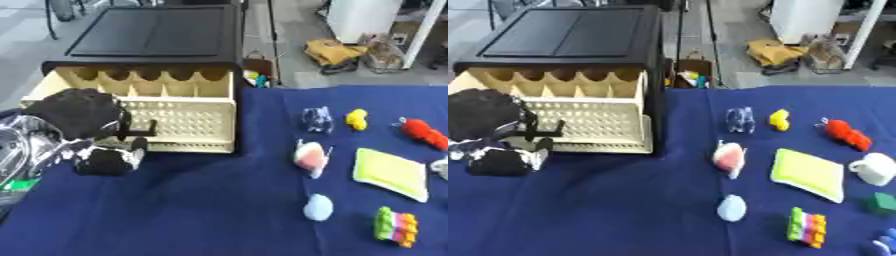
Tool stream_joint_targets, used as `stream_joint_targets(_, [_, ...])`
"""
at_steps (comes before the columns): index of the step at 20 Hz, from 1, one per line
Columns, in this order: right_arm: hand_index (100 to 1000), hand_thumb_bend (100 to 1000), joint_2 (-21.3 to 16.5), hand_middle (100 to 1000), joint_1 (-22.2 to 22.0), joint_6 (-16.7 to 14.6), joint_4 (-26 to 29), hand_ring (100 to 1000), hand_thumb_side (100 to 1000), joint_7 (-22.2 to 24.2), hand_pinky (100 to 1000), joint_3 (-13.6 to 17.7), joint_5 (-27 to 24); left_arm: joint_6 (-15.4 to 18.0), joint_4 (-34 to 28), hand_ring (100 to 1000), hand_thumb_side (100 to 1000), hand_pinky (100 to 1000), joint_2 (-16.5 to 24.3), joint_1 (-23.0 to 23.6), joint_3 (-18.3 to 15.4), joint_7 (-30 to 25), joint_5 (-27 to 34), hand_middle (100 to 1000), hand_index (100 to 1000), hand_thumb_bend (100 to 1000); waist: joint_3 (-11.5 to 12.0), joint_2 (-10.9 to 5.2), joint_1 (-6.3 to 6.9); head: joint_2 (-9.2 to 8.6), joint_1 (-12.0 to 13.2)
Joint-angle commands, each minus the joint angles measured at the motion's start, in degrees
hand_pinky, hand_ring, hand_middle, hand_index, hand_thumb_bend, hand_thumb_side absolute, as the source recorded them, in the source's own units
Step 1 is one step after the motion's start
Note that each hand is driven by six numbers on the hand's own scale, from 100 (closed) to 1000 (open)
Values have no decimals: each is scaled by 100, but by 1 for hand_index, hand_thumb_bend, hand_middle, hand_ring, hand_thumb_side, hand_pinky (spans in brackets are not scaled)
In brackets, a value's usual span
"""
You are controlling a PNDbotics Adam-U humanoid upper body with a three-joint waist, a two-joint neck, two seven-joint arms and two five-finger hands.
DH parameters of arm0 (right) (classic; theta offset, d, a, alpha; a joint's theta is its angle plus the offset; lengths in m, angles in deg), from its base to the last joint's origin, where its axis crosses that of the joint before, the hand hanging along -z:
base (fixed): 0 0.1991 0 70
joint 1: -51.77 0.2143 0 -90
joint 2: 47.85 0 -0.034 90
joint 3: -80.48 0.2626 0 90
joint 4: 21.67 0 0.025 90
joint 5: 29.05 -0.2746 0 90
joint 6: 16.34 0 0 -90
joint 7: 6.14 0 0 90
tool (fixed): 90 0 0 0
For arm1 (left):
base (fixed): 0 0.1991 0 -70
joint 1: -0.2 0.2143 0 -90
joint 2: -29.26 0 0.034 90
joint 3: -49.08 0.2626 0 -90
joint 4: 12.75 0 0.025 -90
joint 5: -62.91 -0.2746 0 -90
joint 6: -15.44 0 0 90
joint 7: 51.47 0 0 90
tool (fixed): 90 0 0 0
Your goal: Pick up objects from table and place into drawer.
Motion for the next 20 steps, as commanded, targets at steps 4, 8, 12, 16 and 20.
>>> stream_joint_targets(4, [677, 100, -90, 614, 52, 38, 84, 643, 1000, -42, 579, 73, 24, 22, -94, 100, 814, 100, 160, -70, -30, -47, 31, 100, 571, 100, 26, -116, 7, -29, 15])
stream_joint_targets(8, [677, 100, -87, 614, 47, 45, 84, 644, 1000, -45, 579, 76, 28, 39, -94, 100, 814, 100, 174, -63, -46, -47, 37, 100, 567, 100, 31, -122, 10, -26, 24])
stream_joint_targets(12, [678, 100, -88, 615, 45, 48, 84, 644, 1000, -48, 579, 78, 31, 60, -94, 100, 817, 100, 179, -60, -59, -47, 42, 100, 565, 100, 34, -125, 4, -28, 34])
stream_joint_targets(16, [678, 100, -85, 615, 38, 50, 84, 644, 1000, -50, 579, 79, 29, 91, -94, 100, 817, 100, 177, -59, -47, -47, 57, 100, 561, 100, 39, -125, 2, -23, 44])
stream_joint_targets(20, [678, 100, -86, 615, 34, 54, 84, 644, 1000, -53, 579, 81, 31, 121, -94, 100, 817, 100, 185, -42, -43, -27, 72, 100, 557, 100, 45, -125, 0, -22, 41])
